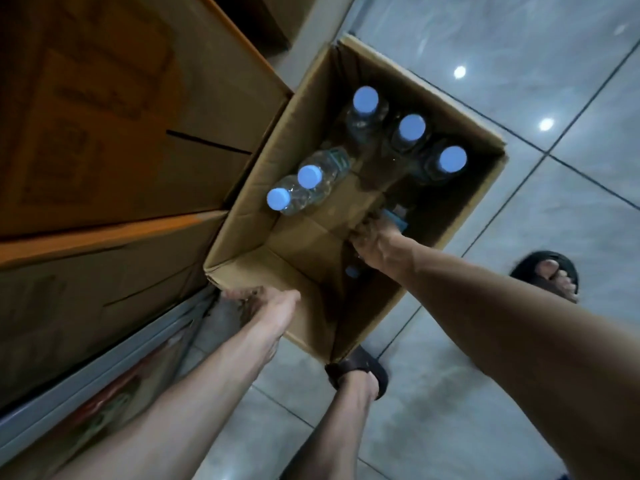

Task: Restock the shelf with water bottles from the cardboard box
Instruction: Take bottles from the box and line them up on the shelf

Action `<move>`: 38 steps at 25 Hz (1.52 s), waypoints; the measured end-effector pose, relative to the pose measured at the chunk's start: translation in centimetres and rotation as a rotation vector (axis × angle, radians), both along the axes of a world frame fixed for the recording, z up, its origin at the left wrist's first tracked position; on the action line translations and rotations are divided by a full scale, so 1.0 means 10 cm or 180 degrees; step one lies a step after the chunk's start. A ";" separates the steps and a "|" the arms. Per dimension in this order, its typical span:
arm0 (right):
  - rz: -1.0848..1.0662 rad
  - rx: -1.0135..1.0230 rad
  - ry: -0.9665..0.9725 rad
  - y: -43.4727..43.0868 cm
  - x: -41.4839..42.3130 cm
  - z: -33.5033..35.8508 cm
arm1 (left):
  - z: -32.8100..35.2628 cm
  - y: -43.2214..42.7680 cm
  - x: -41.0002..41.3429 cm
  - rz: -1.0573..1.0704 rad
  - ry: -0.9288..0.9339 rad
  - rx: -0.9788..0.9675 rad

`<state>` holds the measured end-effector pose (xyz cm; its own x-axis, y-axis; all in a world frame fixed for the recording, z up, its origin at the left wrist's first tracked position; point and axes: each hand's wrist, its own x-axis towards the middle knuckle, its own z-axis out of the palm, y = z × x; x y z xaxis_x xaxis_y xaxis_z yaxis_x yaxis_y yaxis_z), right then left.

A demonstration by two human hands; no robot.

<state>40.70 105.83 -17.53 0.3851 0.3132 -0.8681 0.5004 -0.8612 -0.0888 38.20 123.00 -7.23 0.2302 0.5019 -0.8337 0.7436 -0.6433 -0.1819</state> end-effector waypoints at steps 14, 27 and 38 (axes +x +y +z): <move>0.0727 0.0091 -0.0177 -0.20 0.30 0.10 | -0.07 0.13 0.09 0.0552 0.0145 -0.0173; -0.3055 0.2200 0.0627 -0.44 0.22 1.31 | 0.96 -0.37 0.21 0.0376 -0.0441 -0.0757; -0.4748 0.3776 0.0888 -1.34 0.72 5.99 | 4.91 -1.44 1.11 -0.0205 -0.1334 -0.3155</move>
